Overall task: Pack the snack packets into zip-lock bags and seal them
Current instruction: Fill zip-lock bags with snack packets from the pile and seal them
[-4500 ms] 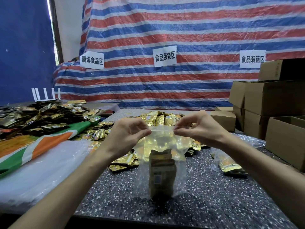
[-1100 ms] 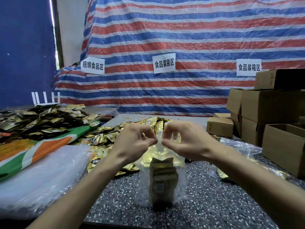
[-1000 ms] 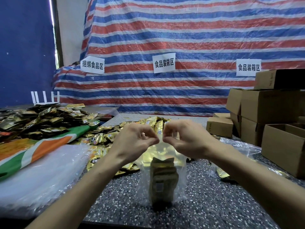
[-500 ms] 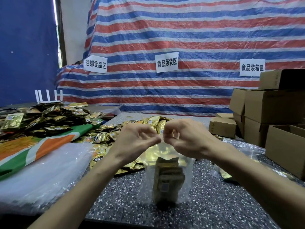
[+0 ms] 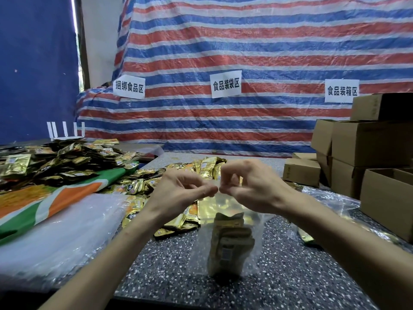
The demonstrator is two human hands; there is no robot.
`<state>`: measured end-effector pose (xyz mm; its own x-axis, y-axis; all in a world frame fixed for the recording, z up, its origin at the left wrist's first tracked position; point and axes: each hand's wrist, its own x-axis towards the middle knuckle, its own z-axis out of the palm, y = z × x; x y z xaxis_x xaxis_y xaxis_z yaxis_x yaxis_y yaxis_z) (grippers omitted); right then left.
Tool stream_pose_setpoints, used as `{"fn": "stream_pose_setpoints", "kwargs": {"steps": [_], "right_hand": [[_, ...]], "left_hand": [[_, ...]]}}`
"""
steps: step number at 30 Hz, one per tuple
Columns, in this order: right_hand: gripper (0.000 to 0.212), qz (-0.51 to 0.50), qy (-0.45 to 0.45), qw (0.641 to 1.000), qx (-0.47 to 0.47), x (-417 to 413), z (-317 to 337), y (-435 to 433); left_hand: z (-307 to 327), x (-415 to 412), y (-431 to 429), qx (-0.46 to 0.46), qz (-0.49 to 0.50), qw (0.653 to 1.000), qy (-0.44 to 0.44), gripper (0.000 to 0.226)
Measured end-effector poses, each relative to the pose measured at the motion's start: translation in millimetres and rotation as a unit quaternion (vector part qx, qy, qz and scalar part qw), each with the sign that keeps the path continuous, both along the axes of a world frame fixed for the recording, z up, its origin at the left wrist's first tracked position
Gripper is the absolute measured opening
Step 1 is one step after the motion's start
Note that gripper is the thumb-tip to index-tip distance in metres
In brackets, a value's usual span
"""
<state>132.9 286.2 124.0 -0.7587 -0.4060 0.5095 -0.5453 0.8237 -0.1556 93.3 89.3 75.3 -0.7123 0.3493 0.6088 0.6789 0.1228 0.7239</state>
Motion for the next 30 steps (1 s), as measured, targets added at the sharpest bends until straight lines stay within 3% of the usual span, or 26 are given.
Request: {"fn": "stream_pose_setpoints", "kwargs": {"steps": [5,8,15,20,22,26,30], "right_hand": [[0.011,0.022,-0.045,0.999,-0.006,2.8,0.4,3.7],[0.024,0.025,-0.032,0.999,-0.003,4.3,1.0,1.0],[0.026,0.025,-0.034,0.999,0.008,-1.8,0.9,4.1],[0.01,0.036,-0.029,0.998,0.033,-4.0,3.0,2.3],[0.012,0.031,-0.026,0.999,0.036,-3.9,3.6,1.6],[0.012,0.024,-0.015,0.999,0.028,-3.3,4.1,3.1],[0.007,0.023,-0.001,0.999,0.022,-3.4,6.9,3.9]], "left_hand": [[-1.3,-0.2,0.2,-0.008,-0.012,1.0,0.015,0.009],[-3.4,-1.1,5.4,0.001,0.011,0.999,0.031,0.014],[-3.2,0.8,4.8,-0.094,0.06,0.99,0.091,0.021],[2.8,9.3,8.7,-0.195,0.125,0.956,0.18,0.027],[4.5,10.7,9.5,-0.219,0.164,0.936,0.22,0.028],[4.6,11.6,11.9,-0.208,0.175,0.933,0.237,0.023],[1.9,12.2,17.4,-0.115,0.145,0.965,0.183,0.018]]}}
